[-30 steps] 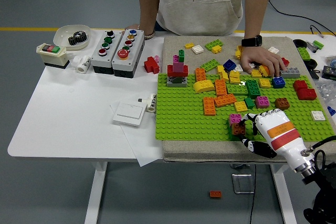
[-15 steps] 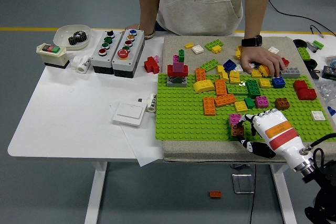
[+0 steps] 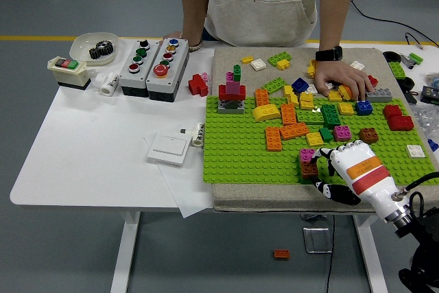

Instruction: Pick up the brick,pile it on top of brick,press brick,pick up the brick,pile it on top of brick,press brick

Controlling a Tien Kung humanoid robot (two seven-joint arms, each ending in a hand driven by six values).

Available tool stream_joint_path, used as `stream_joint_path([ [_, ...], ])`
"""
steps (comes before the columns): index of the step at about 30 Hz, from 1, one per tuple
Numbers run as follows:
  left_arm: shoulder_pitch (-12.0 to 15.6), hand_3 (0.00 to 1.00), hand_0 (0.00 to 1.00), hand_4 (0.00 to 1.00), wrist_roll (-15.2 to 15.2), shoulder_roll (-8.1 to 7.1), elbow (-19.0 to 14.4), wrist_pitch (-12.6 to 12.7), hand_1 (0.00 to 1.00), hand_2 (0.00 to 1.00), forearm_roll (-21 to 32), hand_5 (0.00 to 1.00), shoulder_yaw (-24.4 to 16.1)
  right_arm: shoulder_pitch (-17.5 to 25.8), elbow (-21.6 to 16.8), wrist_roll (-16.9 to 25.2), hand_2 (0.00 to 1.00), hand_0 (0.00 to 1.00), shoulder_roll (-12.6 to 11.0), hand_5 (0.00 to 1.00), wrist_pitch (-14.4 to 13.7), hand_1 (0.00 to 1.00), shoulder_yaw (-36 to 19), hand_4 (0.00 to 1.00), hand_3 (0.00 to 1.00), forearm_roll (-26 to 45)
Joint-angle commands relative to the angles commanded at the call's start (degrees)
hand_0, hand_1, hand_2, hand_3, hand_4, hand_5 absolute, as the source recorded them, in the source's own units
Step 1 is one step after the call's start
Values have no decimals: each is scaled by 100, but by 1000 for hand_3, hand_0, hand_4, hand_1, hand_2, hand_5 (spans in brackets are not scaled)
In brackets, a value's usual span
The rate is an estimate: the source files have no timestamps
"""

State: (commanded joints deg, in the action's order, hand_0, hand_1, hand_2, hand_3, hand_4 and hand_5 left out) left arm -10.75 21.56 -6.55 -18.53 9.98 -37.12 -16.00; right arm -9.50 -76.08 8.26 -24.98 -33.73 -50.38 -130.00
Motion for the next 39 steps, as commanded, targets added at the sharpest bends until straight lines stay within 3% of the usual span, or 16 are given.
stream_joint_path([
  [7,1,623,864,715,-5,-4,-2,2,814,817,6,683,7,56,-82,-24,267,263,-5,243,-31,200,-111,752,532,0],
  [13,-4,623,864,715,-23,-4,5,8,814,818,44,684,25,166,-404,-15,270,265,-70,256,-88,206,-378,755,555,0],
  [14,-5,623,860,715,-23,-4,5,9,812,817,45,684,26,171,-422,-12,384,362,-74,346,-91,314,-387,917,731,0],
  [19,-14,623,860,715,-32,-4,8,18,812,817,68,684,39,182,-578,158,384,362,-115,346,17,314,-407,917,731,0],
  [20,-16,622,859,716,-32,-4,8,19,812,817,69,682,41,180,-596,225,659,489,-121,516,100,553,-401,973,725,0],
  [25,-26,622,859,716,-42,-5,10,27,812,817,98,682,57,196,-659,558,659,489,-152,516,296,553,-370,973,725,224],
  [26,-27,621,858,716,-44,-4,10,31,812,817,108,682,62,202,-686,612,710,658,-164,583,311,642,-355,886,603,283],
  [39,-57,620,857,714,-43,-11,16,15,812,815,10,679,67,229,-939,683,672,647,-238,572,451,625,-162,840,554,310],
])
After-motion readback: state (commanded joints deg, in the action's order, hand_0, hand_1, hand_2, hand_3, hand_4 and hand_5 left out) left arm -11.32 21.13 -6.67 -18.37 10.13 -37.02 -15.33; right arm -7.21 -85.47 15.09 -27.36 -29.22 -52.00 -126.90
